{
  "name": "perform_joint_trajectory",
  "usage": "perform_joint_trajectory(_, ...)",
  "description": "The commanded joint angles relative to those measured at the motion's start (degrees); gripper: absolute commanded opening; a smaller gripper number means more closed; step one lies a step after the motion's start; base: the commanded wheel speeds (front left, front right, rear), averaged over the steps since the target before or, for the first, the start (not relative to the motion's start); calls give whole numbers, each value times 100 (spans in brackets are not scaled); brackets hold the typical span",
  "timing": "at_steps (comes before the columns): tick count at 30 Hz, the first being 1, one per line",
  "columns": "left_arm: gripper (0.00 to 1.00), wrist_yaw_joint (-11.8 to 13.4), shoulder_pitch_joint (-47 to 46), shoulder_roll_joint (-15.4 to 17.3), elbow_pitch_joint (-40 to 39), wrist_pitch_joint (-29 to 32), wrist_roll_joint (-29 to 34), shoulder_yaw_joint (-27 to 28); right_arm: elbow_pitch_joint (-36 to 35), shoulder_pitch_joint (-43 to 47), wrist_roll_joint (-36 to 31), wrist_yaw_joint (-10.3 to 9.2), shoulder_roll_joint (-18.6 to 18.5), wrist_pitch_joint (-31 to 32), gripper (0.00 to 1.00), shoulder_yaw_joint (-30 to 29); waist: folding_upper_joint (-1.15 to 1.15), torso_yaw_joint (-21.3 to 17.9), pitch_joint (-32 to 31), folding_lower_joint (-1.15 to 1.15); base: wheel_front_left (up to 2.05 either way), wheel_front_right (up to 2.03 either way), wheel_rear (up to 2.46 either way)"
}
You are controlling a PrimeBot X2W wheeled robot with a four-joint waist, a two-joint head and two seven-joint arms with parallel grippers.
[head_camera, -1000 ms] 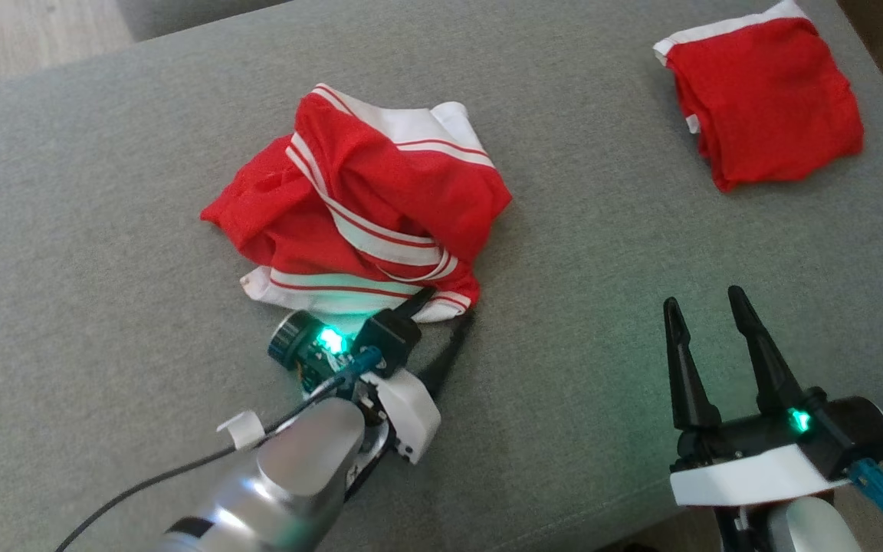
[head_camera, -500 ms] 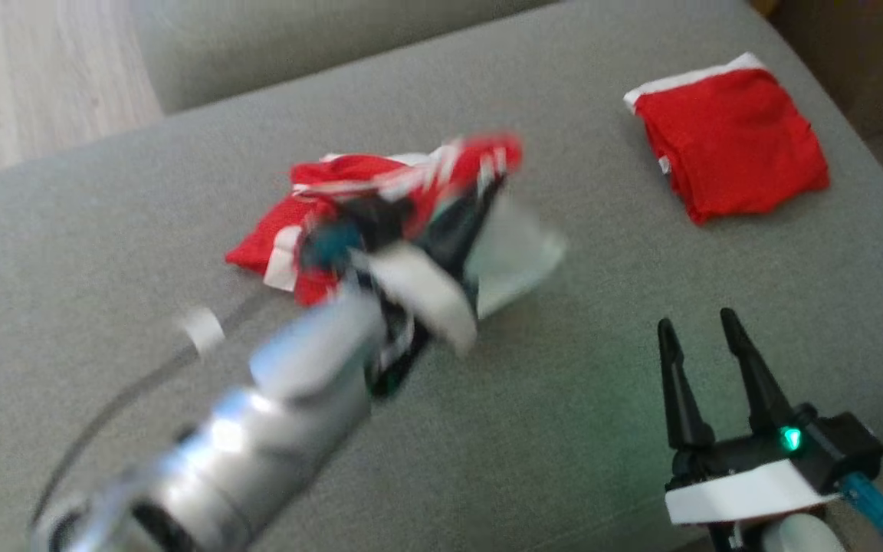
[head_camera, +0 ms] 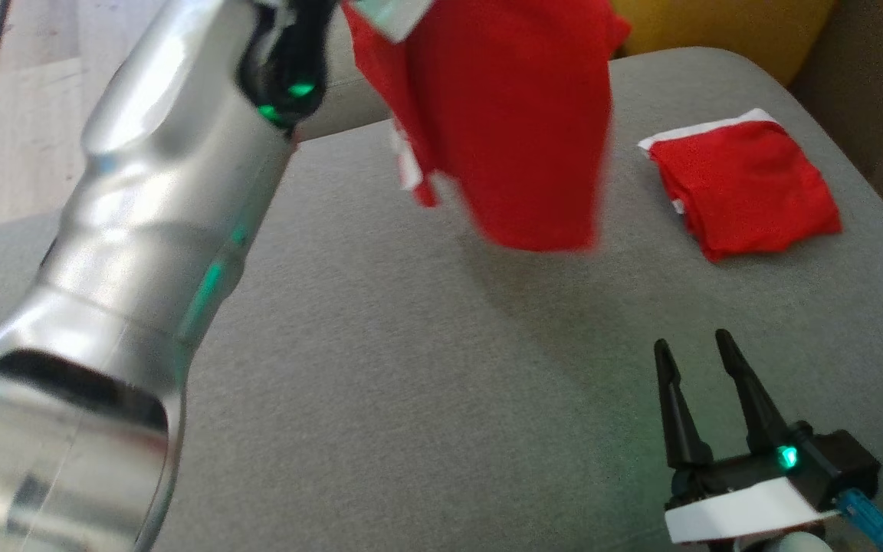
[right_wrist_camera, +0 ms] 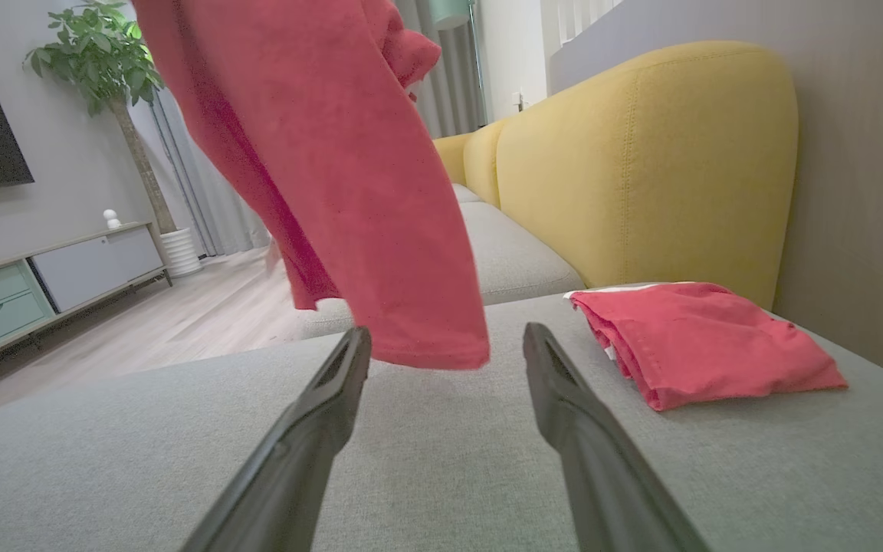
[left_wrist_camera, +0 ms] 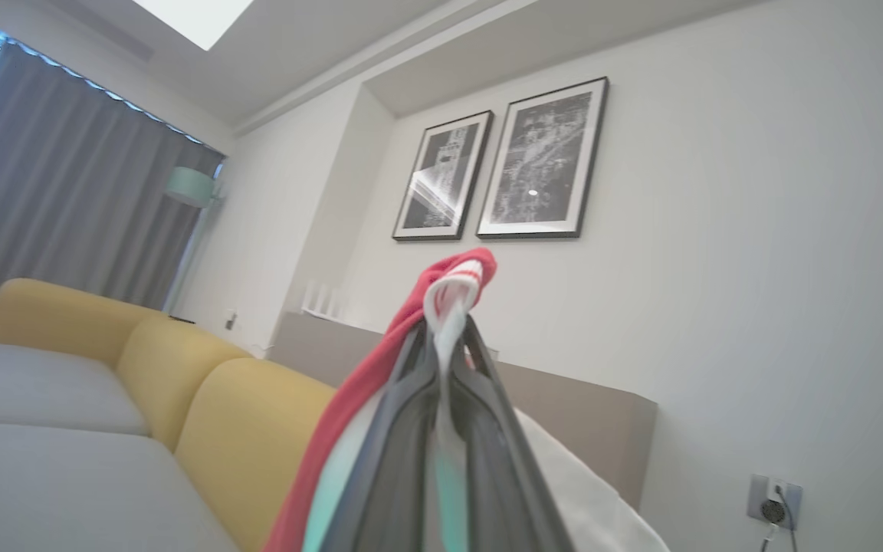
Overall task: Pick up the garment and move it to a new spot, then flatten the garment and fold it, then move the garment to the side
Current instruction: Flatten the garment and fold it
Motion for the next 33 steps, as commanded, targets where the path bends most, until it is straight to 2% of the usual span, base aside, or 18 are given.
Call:
perform_joint_trajectory(1,0,10,141,257,-41,-20,79,181,-199,-123,-15,37,-41,-21,100,98,0,127,5,1,0,0,0)
perform_joint_trajectory(5,0,9,1280,406,22,-20,100,411,-237,-56,-44,37,-41,-21,100,-8,0,382,62,1,0,0,0)
perform_joint_trajectory(10,0,9,3122,699,-330,-21,89,770,-260,29,-54,37,-41,-21,100,-161,0,714,179,1,0,0,0)
perform_joint_trajectory(17,0,109,5333,685,-1253,-21,708,1542,-271,119,-110,37,-41,-21,100,-245,0,1177,251,1,0,0,0)
perform_joint_trajectory(23,0,235,6409,524,-1978,-21,1377,1884,-252,186,-168,37,-41,-21,100,-252,0,1513,167,1,0,0,0)
perform_joint_trajectory(29,0,400,6795,512,-2182,-21,1980,2067,-226,256,-206,37,-41,-21,100,-233,0,1680,34,1,0,0,0)
perform_joint_trajectory(30,7,428,6812,505,-2194,-21,2059,2118,-221,266,-211,37,-41,-21,100,-230,0,1691,13,1,0,0,0)
perform_joint_trajectory(31,36,451,6821,492,-2188,-21,2115,2169,-214,275,-215,37,-41,-21,100,-223,0,1696,-6,1,0,0,0)
perform_joint_trajectory(32,99,490,6820,484,-2178,-21,2171,2218,-206,284,-221,37,-41,-21,100,-213,0,1696,-25,1,0,0,0)
perform_joint_trajectory(33,99,490,6820,484,-2178,-21,2171,2218,-206,284,-221,37,-41,-21,100,-213,0,1696,-25,1,0,0,0)
